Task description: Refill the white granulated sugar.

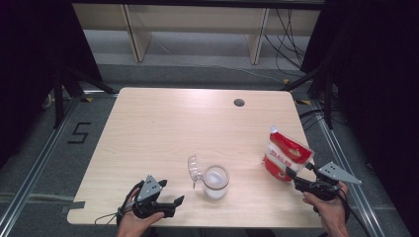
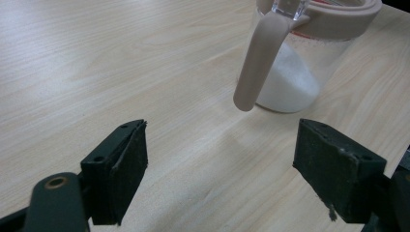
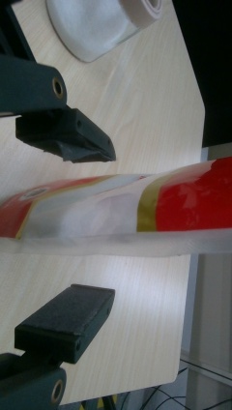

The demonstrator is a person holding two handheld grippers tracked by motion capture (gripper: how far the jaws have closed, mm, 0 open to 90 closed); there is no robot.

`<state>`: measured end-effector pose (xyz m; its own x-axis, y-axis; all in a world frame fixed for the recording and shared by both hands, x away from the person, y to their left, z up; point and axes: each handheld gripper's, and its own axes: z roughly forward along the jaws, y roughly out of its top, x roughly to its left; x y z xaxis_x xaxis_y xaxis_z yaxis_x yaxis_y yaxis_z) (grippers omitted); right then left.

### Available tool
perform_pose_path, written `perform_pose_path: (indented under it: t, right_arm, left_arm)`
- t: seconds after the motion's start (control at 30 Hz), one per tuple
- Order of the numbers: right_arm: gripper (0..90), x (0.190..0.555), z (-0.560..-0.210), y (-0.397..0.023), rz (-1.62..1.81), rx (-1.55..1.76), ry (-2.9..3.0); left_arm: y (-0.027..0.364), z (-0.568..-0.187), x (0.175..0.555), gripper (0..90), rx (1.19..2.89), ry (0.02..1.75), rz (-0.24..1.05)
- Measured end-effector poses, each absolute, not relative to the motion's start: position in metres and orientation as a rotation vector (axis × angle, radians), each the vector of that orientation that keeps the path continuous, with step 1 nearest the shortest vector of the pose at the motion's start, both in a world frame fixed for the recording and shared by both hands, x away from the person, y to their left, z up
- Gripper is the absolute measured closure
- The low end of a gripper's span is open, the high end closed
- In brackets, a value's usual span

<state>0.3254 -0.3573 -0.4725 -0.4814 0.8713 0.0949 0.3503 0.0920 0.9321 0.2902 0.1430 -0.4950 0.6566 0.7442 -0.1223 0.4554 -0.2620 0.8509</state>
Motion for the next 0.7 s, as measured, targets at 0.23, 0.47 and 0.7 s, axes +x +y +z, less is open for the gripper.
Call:
perform_pose_path:
  t: [0.23,0.47,0.7]
  right_arm:
    - [26.7,0.312,-0.470,-0.358,1.374,1.200,1.873]
    - [21.4,0.300,-0.468,-0.359,1.324,1.249,1.867]
    - [20.1,0.293,-0.469,-0.359,1.324,1.252,1.904]
  left_arm:
    - [0.144,-0.495,0.290,19.1,1.916,0.944,0.382]
    - [0.144,-0.495,0.291,18.9,1.915,0.945,0.382]
    - [0.144,-0.495,0.291,18.7,1.910,0.950,0.380]
